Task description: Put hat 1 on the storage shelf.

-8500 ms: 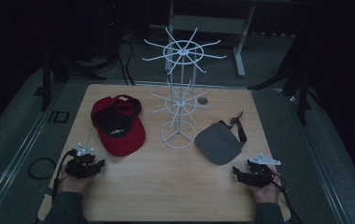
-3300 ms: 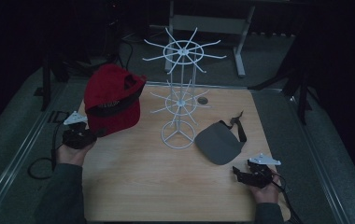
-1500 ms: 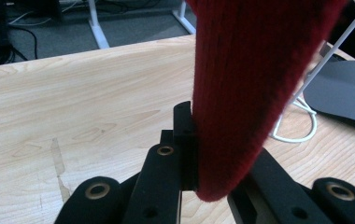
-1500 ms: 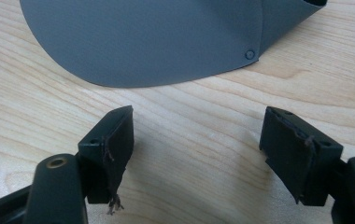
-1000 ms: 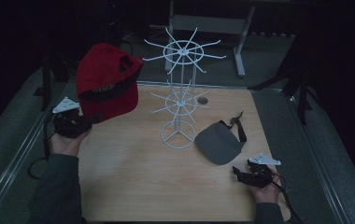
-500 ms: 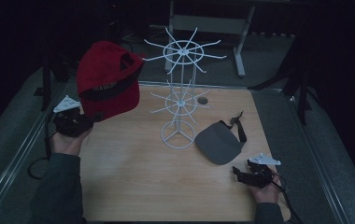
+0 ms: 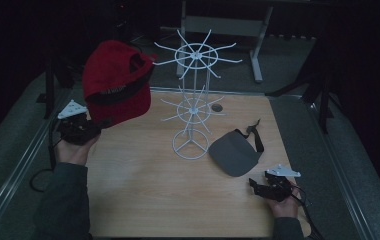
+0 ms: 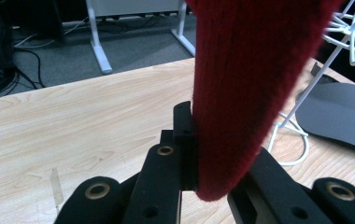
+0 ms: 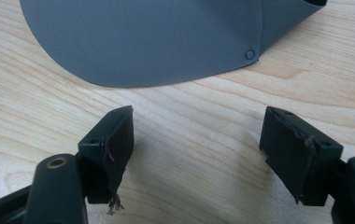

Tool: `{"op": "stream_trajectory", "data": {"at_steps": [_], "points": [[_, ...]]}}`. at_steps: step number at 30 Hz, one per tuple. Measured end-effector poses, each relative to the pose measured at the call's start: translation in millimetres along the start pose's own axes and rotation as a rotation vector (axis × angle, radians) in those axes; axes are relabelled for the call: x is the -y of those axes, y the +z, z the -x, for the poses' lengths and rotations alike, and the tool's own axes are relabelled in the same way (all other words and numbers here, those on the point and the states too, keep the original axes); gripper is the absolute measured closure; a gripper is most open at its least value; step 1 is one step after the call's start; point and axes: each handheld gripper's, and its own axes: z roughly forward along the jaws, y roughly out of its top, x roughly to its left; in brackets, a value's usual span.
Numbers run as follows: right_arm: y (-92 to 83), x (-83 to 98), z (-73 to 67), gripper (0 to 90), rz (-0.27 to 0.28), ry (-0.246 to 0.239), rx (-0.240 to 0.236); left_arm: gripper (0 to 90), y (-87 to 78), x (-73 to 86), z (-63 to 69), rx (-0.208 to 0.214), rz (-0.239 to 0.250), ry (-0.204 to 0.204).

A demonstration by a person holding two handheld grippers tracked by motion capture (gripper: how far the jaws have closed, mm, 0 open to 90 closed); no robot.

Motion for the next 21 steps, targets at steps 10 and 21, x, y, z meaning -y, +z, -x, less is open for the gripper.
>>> {"op": "stream_trajectory", "data": {"at_steps": [10, 21], "points": [[0.0, 0.0, 0.0, 26.2, 0.0, 0.0, 0.0, 85.9, -1.4, -2.9, 2.6, 0.003, 0.012, 0.002], [-0.1, 0.0, 0.0, 26.1, -0.001, 0.0, 0.0, 85.9, -3.9, -7.9, 6.4, 0.005, 0.023, 0.003]]}}
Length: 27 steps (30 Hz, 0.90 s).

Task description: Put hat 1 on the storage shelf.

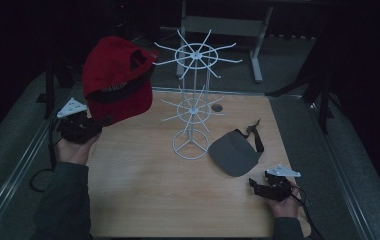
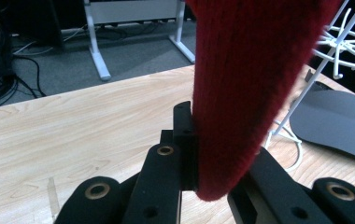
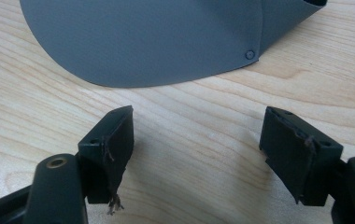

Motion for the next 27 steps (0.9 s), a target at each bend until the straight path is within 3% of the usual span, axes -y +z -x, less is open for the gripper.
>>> {"op": "stream_trajectory", "data": {"at_steps": [27], "points": [[0.1, 0.0, -0.1, 26.1, 0.001, 0.001, 0.0, 85.9, 4.7, -25.6, 4.7, -0.01, 0.03, -0.014]]}}
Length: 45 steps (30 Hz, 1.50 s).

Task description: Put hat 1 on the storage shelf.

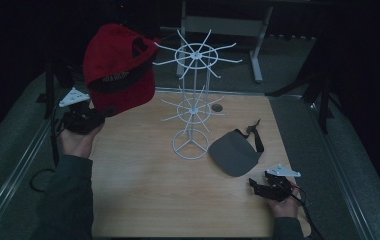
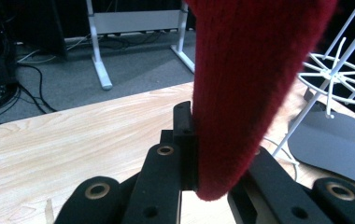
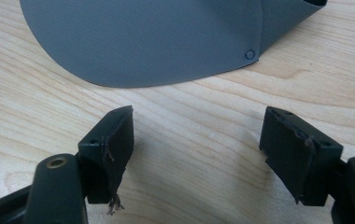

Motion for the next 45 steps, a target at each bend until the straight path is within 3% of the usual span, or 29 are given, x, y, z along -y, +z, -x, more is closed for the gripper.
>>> {"op": "stream_trajectory", "data": {"at_steps": [24, 45], "points": [[0.1, 0.0, 0.2, 26.1, 0.001, -0.002, 0.0, 85.9, -2.1, -15.8, 0.5, -0.008, 0.028, -0.015], [0.1, 0.0, 0.2, 26.1, 0.001, -0.002, 0.0, 85.8, -1.9, -26.4, 8.1, 0.009, 0.051, 0.001]]}}
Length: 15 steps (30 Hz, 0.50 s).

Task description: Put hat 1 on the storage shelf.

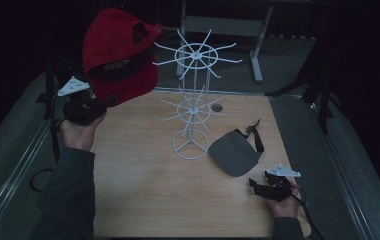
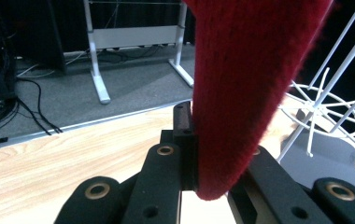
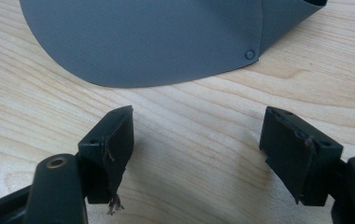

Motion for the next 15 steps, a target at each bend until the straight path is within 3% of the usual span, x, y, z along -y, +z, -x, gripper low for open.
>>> {"op": "stream_trajectory", "data": {"at_steps": [15], "points": [[0.0, 0.0, 0.0, 26.1, 0.0, 0.0, 0.0, 85.8, 5.4, 2.1, 5.9, 0.018, -0.014, 0.021]]}}
